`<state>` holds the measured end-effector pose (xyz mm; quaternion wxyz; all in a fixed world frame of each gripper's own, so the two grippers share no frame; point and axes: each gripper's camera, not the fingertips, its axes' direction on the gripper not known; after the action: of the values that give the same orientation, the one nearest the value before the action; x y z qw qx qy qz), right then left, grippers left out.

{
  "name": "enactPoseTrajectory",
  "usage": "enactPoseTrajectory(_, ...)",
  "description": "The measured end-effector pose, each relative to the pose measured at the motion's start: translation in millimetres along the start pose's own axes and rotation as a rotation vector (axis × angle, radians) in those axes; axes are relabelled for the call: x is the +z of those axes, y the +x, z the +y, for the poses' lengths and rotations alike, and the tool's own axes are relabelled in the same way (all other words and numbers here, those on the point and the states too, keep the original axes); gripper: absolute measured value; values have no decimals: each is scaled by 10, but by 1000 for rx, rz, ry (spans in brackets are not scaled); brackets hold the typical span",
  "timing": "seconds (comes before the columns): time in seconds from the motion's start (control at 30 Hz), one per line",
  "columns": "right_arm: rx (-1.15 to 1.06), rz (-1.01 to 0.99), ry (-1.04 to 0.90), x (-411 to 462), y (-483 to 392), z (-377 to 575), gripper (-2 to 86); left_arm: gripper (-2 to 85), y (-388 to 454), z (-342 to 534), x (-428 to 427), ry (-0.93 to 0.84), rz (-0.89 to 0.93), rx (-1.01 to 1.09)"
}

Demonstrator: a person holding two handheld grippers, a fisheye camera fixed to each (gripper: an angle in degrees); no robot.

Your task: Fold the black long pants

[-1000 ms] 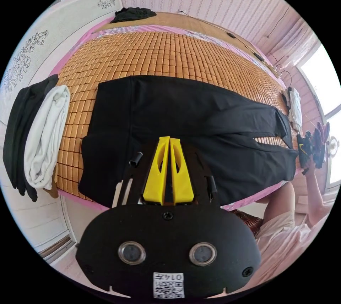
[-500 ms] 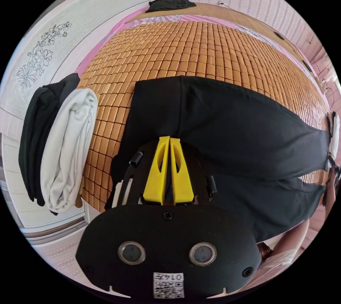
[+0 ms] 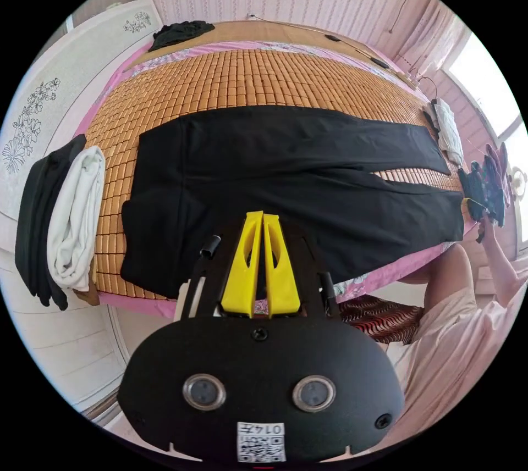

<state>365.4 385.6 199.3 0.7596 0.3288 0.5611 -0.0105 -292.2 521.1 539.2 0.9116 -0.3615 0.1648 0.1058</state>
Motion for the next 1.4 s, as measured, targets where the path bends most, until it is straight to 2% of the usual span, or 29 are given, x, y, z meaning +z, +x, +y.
enactPoseTrajectory(0.07, 50, -120, 1, 59, 172, 48, 95, -9, 359, 111, 18, -4, 81, 58)
enactPoseTrajectory(0.17, 68, -130, 4, 190, 247, 3, 92, -7, 874, 89, 65, 3, 149, 192)
enactPoseTrajectory(0.23, 68, -132, -42, 305, 286, -27, 61, -2, 1196, 5, 115, 3, 181, 287)
enactPoseTrajectory(0.33, 53, -164, -4, 248, 362, 53, 10, 25, 1714, -188, 229, -27, 249, 439)
enactPoseTrajectory(0.53, 29, -214, 110, -45, 503, 315, -7, 72, 2735, -629, 565, -63, 174, 759)
enactPoseTrajectory(0.63, 21, -252, 168, -214, 568, 435, -8, 96, 3236, -794, 846, -168, 130, 910)
enactPoseTrajectory(0.77, -16, -264, 207, -384, 652, 571, -8, 59, 3624, -878, 1198, -268, 22, 1037)
enactPoseTrajectory(0.87, -30, -260, 219, -434, 704, 627, -8, 4, 3683, -946, 1252, -307, 66, 1019)
enactPoseTrajectory(1.1, -69, -224, 171, -255, 607, 452, -2, -8, 3572, -1088, 966, -316, 237, 1071)
enactPoseTrajectory(1.27, -4, -186, 109, 12, 508, 363, 48, 16, 3414, -1394, 1404, -340, 152, 771)
enactPoseTrajectory(1.4, -13, -149, 100, -66, 517, 675, 81, 43, 3273, -1377, 1515, -329, 143, 655)
